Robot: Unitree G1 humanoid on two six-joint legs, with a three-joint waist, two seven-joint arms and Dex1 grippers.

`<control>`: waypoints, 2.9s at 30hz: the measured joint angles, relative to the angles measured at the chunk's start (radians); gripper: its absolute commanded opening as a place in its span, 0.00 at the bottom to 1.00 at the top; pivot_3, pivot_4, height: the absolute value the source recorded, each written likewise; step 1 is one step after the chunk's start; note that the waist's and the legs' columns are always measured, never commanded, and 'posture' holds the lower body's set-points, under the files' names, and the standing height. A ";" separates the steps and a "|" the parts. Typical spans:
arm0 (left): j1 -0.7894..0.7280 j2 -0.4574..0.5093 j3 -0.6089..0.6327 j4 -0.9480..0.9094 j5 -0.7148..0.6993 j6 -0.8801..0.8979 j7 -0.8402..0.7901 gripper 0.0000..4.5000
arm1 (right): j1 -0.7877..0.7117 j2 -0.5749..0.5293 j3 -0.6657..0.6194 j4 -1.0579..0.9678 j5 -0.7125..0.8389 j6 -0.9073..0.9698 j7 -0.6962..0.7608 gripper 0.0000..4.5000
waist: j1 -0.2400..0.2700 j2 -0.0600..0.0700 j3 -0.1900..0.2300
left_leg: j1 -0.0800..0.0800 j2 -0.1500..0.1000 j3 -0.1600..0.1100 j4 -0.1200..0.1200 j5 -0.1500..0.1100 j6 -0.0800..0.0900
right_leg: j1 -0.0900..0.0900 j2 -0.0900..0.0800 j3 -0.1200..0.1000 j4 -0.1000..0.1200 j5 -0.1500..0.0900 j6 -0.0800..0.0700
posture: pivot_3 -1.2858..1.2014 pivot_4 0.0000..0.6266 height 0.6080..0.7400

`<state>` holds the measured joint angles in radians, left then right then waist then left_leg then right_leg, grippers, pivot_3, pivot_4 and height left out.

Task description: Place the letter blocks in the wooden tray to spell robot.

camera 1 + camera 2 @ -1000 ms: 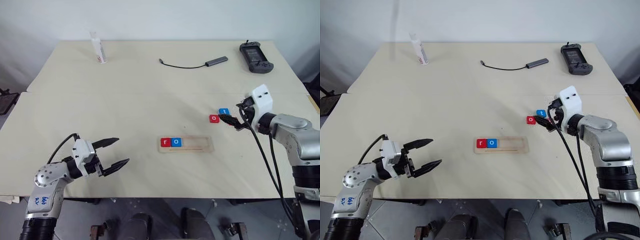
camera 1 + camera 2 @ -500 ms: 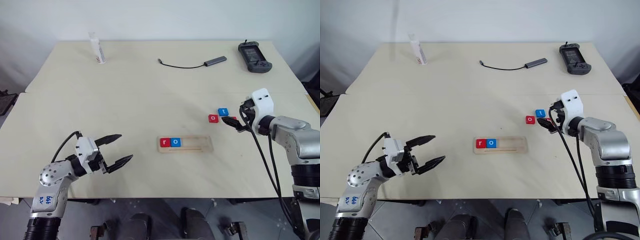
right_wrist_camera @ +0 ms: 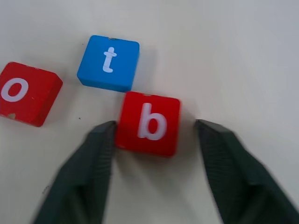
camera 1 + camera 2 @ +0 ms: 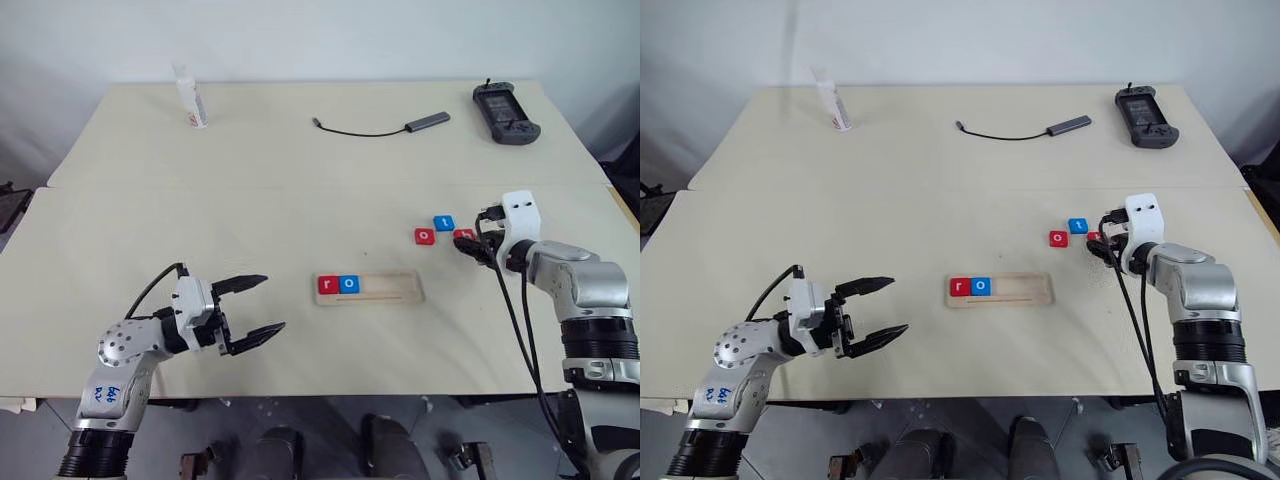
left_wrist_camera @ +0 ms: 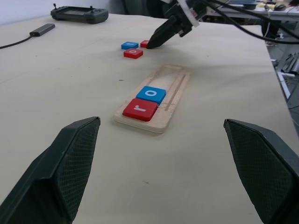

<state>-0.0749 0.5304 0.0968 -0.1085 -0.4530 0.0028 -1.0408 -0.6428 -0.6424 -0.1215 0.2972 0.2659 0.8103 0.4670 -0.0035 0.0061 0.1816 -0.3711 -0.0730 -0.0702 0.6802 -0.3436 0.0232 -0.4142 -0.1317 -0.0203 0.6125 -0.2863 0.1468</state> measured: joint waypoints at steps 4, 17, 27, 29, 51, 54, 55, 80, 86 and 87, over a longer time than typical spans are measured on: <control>-0.012 -0.005 -0.007 -0.001 0.000 0.010 0.001 1.00 | 0.007 0.003 -0.003 -0.005 -0.009 -0.010 0.001 0.32 | 0.001 0.000 0.000 | 0.000 0.000 0.000 0.000 0.000 0.000 | 0.000 0.000 0.000 0.000 0.000 0.000 | 0.52 0.24 1.00; -0.158 -0.063 -0.082 0.125 0.001 -0.012 -0.073 1.00 | 0.344 0.076 -0.242 -0.653 0.109 0.362 -0.115 0.32 | 0.013 0.001 0.000 | -0.001 0.000 -0.001 0.000 0.000 0.000 | 0.000 0.000 0.000 0.000 0.000 0.000 | 0.52 0.24 1.00; -0.202 -0.084 -0.117 0.186 0.002 -0.012 -0.131 1.00 | 0.467 0.314 -0.300 -0.970 0.128 0.587 -0.282 0.78 | 0.006 0.001 0.000 | 0.000 -0.001 -0.001 0.000 0.000 0.000 | -0.001 0.001 0.001 0.001 0.000 0.000 | 0.52 0.24 1.00; -0.208 -0.085 -0.116 0.198 0.003 -0.014 -0.132 1.00 | 0.471 0.313 -0.300 -0.973 0.129 0.588 -0.282 0.94 | 0.005 0.001 0.000 | -0.001 -0.001 -0.001 0.000 0.000 0.000 | -0.001 0.000 0.001 0.001 0.000 0.000 | 0.52 0.24 1.00; -0.152 -0.031 -0.102 0.042 0.003 0.017 -0.114 1.00 | 0.149 -0.320 0.165 0.025 -0.067 -0.565 0.792 0.99 | 0.003 -0.001 0.001 | 0.000 0.000 0.001 0.000 -0.001 0.001 | 0.001 0.000 0.001 -0.006 0.001 0.002 | 0.52 0.24 1.00; -0.133 -0.020 -0.096 -0.001 0.002 0.040 -0.093 1.00 | 0.089 -0.286 0.219 0.137 -0.108 -0.619 0.829 0.96 | 0.003 0.000 0.001 | 0.000 0.000 0.001 0.000 -0.001 0.001 | 0.001 0.000 0.001 -0.006 0.001 0.002 | 0.52 0.24 1.00; -0.121 -0.015 -0.092 -0.018 0.000 0.046 -0.083 1.00 | 0.064 -0.283 0.233 0.163 -0.115 -0.630 0.841 0.91 | 0.002 0.000 0.001 | 0.000 0.000 0.001 0.000 -0.001 0.001 | 0.001 0.000 0.001 -0.006 0.001 0.002 | 0.52 0.24 1.00; -0.062 -0.006 -0.061 -0.091 0.001 0.072 0.036 1.00 | -0.155 -0.042 0.423 -0.096 -0.128 -0.346 0.901 0.33 | 0.013 0.002 0.002 | -0.001 -0.001 -0.003 0.001 -0.001 -0.001 | 0.000 0.000 -0.001 -0.003 0.001 0.002 | 0.52 0.24 1.00; -0.032 -0.005 -0.063 -0.129 0.001 0.073 0.057 1.00 | -0.155 -0.019 0.466 -0.058 -0.177 -0.376 0.874 0.33 | 0.011 0.002 0.002 | -0.001 -0.001 -0.002 0.000 -0.002 0.000 | 0.000 0.000 -0.001 -0.004 0.001 0.002 | 0.52 0.24 1.00; -0.029 -0.005 -0.063 -0.130 0.001 0.075 0.060 1.00 | -0.155 -0.014 0.466 -0.058 -0.178 -0.374 0.874 0.33 | 0.007 0.002 0.002 | -0.001 -0.001 -0.002 0.000 -0.002 0.000 | 0.000 0.000 -0.001 -0.004 0.001 0.002 | 0.52 0.24 1.00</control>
<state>-0.1041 0.5257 0.0335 -0.2386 -0.4521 0.0775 -0.9806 -0.7979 -0.6564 0.3449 0.2392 0.0881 0.4367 1.3407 0.0039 0.0084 0.1838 -0.3724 -0.0737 -0.0726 0.6807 -0.3453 0.0230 -0.4144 -0.1316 -0.0212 0.6088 -0.2854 0.1485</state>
